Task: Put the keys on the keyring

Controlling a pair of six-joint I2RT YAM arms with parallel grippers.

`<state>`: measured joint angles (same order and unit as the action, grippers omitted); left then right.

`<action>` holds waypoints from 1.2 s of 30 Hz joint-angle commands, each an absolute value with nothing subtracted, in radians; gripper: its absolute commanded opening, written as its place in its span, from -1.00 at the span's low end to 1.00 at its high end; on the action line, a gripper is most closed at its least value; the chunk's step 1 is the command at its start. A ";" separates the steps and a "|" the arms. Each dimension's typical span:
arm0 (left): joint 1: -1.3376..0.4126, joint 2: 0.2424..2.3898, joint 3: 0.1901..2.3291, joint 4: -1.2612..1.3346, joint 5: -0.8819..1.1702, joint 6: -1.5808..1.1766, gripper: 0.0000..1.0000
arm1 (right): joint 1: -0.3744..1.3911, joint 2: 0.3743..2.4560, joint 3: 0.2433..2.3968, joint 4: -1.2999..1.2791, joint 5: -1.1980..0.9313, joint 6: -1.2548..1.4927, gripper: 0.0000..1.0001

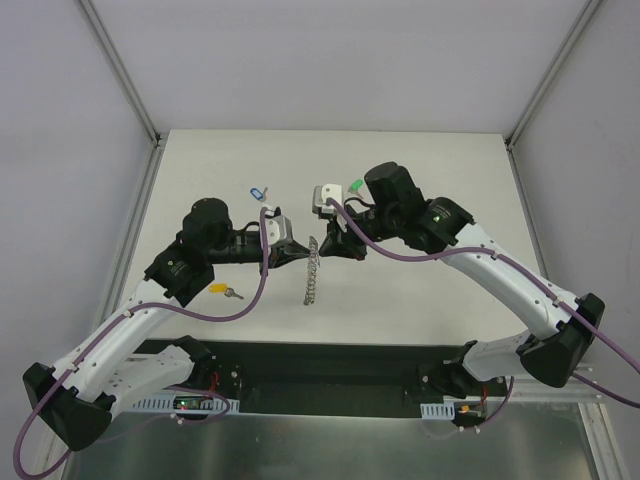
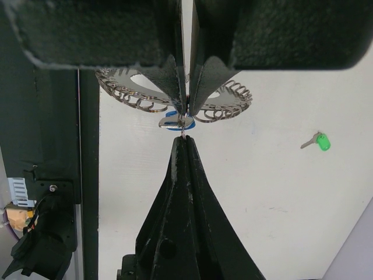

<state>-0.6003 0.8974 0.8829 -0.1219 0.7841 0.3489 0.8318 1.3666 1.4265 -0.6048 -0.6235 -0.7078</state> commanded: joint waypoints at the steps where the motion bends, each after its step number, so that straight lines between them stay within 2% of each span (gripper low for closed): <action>1: -0.589 0.893 0.925 -0.040 0.816 0.328 -1.00 | 0.831 1.364 1.470 -0.612 -0.663 -0.727 -0.98; 24: -0.591 0.922 0.928 -0.043 0.831 0.302 -1.00 | 0.885 1.390 1.540 -0.667 -0.568 -0.755 -0.97; 36: -0.591 0.936 0.946 -0.052 0.764 0.236 -1.00 | 0.907 1.404 1.559 -0.715 -0.549 -0.793 -0.98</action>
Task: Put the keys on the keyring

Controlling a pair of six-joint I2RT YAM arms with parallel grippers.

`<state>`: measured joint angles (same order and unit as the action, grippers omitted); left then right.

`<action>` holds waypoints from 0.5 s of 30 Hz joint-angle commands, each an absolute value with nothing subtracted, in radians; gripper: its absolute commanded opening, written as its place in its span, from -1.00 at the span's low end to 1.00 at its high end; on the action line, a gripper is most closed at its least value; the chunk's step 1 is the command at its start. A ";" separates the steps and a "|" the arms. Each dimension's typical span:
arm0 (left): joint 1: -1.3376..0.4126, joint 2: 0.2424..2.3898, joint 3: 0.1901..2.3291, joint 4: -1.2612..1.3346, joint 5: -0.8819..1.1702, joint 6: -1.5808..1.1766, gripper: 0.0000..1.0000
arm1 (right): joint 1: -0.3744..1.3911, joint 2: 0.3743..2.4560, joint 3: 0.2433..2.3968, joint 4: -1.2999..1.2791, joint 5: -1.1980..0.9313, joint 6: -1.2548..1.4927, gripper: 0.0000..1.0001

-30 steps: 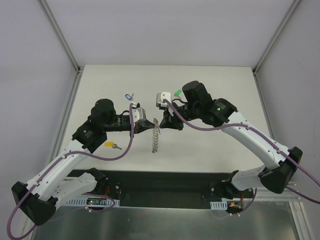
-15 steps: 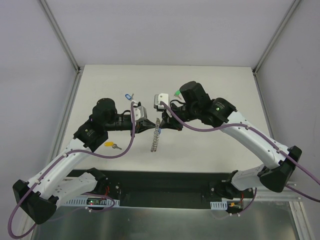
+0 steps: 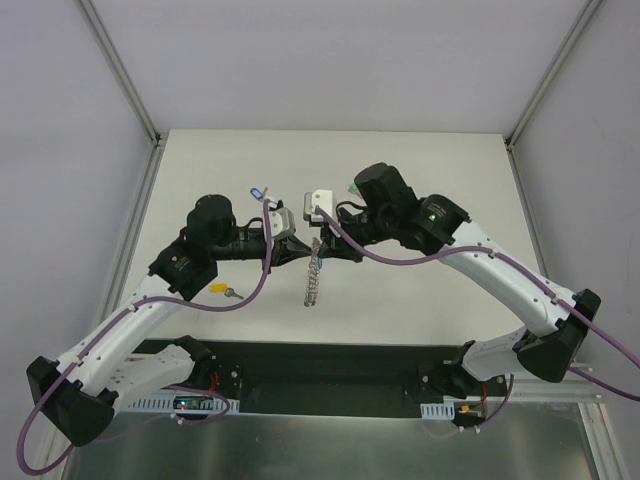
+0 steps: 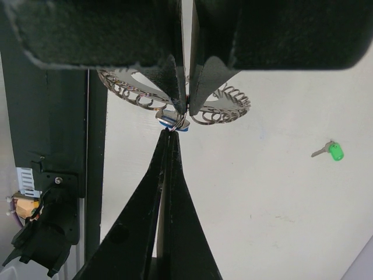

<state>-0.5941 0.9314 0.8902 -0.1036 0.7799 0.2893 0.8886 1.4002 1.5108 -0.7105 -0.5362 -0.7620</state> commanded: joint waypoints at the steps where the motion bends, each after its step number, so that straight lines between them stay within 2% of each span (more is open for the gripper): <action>1: -0.591 0.937 0.953 -0.051 0.759 0.229 -1.00 | 0.908 1.405 1.560 -0.719 -0.545 -0.796 -0.97; 15: -0.574 0.908 0.968 -0.014 0.667 0.101 -1.00 | 0.914 1.396 1.494 -0.721 -0.494 -0.792 -0.98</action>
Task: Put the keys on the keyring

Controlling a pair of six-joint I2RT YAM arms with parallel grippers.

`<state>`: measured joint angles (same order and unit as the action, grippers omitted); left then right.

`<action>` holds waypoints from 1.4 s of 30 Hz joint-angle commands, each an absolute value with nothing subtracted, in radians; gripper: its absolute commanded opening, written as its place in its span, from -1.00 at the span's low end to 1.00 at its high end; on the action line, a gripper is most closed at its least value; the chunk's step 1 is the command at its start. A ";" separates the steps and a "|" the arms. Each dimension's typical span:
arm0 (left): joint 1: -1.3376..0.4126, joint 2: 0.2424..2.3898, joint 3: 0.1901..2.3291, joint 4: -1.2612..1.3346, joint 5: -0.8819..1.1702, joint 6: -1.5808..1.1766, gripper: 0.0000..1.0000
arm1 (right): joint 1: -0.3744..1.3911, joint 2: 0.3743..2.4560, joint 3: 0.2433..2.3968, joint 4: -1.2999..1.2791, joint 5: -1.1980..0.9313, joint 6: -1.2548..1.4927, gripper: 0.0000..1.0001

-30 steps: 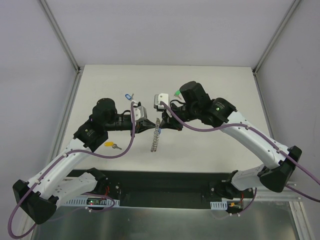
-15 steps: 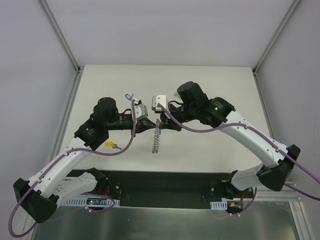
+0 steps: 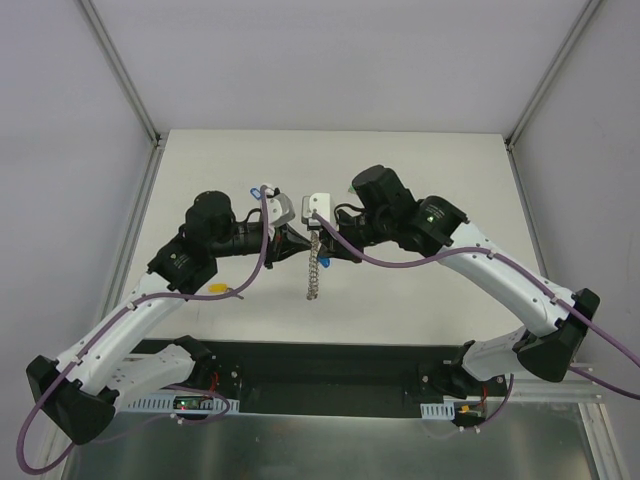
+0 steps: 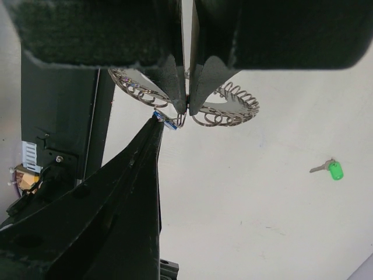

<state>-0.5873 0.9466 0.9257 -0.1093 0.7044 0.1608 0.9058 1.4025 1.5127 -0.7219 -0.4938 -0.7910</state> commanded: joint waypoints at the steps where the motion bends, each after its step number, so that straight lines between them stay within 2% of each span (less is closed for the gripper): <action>1: -0.572 0.902 0.954 0.024 0.663 0.089 -1.00 | 0.913 1.396 1.488 -0.715 -0.495 -0.784 -0.98; 6: -0.568 0.842 0.850 0.216 0.592 -0.030 -1.00 | 0.914 1.371 1.444 -0.623 -0.526 -0.729 -0.98; 11: -0.563 0.792 0.652 0.564 0.551 -0.199 -1.00 | 0.910 1.356 1.433 -0.581 -0.482 -0.713 -0.98; 21: -0.563 0.773 0.591 0.565 0.554 -0.189 -1.00 | 0.896 1.367 1.476 -0.611 -0.436 -0.695 -0.97; 23: -0.563 0.772 0.594 0.555 0.549 -0.177 -1.00 | 0.884 1.339 1.439 -0.562 -0.431 -0.660 -0.78; 24: -0.563 0.772 0.595 0.548 0.546 -0.173 -1.00 | 0.879 1.322 1.422 -0.539 -0.426 -0.622 -0.53; 27: -0.563 0.772 0.600 0.534 0.545 -0.163 -1.00 | 0.874 1.255 1.345 -0.431 -0.374 -0.563 -0.29; 34: -0.563 0.778 0.612 0.508 0.532 -0.146 -1.00 | 0.877 1.178 1.226 -0.206 -0.285 -0.427 -0.20; 42: -0.563 0.790 0.624 0.500 0.532 -0.146 -1.00 | 0.891 1.196 1.204 -0.101 -0.294 -0.318 -0.07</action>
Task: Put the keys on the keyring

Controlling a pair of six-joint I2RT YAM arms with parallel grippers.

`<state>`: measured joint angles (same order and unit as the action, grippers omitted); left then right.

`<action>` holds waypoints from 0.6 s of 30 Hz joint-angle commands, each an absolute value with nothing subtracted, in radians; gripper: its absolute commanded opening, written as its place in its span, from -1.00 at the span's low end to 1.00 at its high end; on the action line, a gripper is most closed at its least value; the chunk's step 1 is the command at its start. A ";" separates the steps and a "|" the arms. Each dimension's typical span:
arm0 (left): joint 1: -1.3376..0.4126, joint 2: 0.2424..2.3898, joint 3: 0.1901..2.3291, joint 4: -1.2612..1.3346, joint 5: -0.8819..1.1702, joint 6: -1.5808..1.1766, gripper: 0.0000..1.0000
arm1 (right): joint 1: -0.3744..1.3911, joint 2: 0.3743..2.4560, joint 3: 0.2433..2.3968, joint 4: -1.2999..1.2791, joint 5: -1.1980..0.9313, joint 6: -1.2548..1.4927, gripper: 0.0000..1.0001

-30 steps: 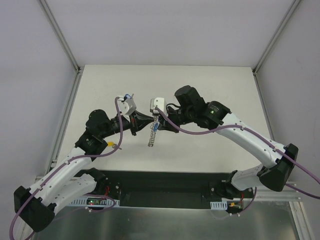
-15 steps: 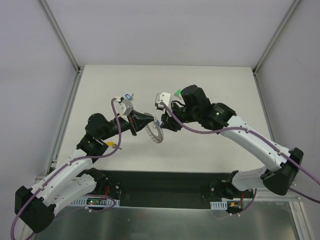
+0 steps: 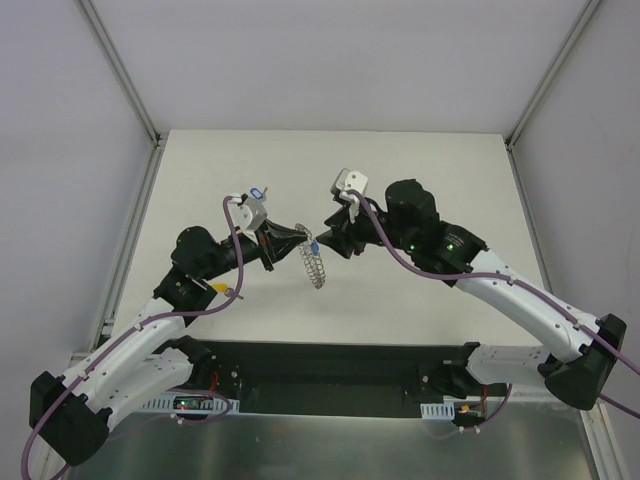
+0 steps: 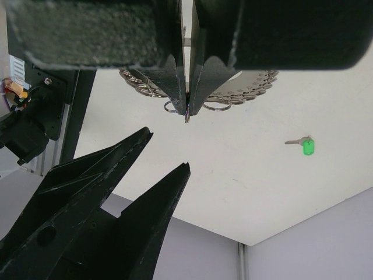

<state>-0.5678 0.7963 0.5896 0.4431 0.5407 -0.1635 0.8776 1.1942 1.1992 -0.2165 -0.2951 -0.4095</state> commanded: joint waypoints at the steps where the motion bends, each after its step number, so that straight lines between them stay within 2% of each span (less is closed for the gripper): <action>1: -0.563 0.790 0.624 0.500 0.532 -0.144 -1.00 | 0.893 1.207 1.206 -0.098 -0.288 -0.311 -0.07; 18: -0.563 0.779 0.634 0.495 0.497 -0.144 -1.00 | 0.894 1.258 1.175 -0.121 -0.296 -0.265 -0.17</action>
<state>-0.5678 0.7963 0.5900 0.4290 0.5171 -0.1623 0.8890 1.2572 1.1847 -0.1444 -0.2951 -0.2916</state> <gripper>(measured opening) 0.006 0.422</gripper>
